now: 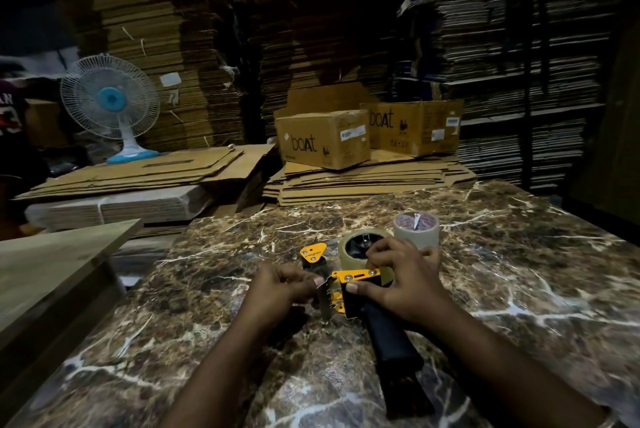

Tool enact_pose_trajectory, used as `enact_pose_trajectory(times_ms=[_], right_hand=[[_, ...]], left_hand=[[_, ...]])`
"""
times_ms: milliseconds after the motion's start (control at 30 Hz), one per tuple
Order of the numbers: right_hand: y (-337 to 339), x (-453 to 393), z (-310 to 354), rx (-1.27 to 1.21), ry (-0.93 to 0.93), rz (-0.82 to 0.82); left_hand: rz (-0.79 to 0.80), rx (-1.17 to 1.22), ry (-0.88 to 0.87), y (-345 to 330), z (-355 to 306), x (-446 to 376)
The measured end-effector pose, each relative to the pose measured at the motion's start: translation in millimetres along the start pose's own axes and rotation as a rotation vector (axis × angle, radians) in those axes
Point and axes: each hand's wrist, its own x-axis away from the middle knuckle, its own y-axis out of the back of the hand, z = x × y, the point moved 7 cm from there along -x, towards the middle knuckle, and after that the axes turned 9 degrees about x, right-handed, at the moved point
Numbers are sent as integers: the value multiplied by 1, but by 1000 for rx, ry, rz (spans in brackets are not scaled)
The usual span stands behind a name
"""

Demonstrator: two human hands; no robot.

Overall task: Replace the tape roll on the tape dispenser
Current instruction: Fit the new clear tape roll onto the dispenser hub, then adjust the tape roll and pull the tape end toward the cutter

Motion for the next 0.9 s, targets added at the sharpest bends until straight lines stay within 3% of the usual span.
enact_pose_trajectory(times_ms=[667, 800, 900], right_hand=[[-2, 2, -4, -51, 7, 9], [0, 1, -4, -211, 24, -4], [7, -1, -6, -529, -17, -71]], left_hand=[[-145, -34, -18, 36, 12, 1], [-226, 1, -2, 58, 18, -3], [-320, 57, -133, 60, 3, -1]])
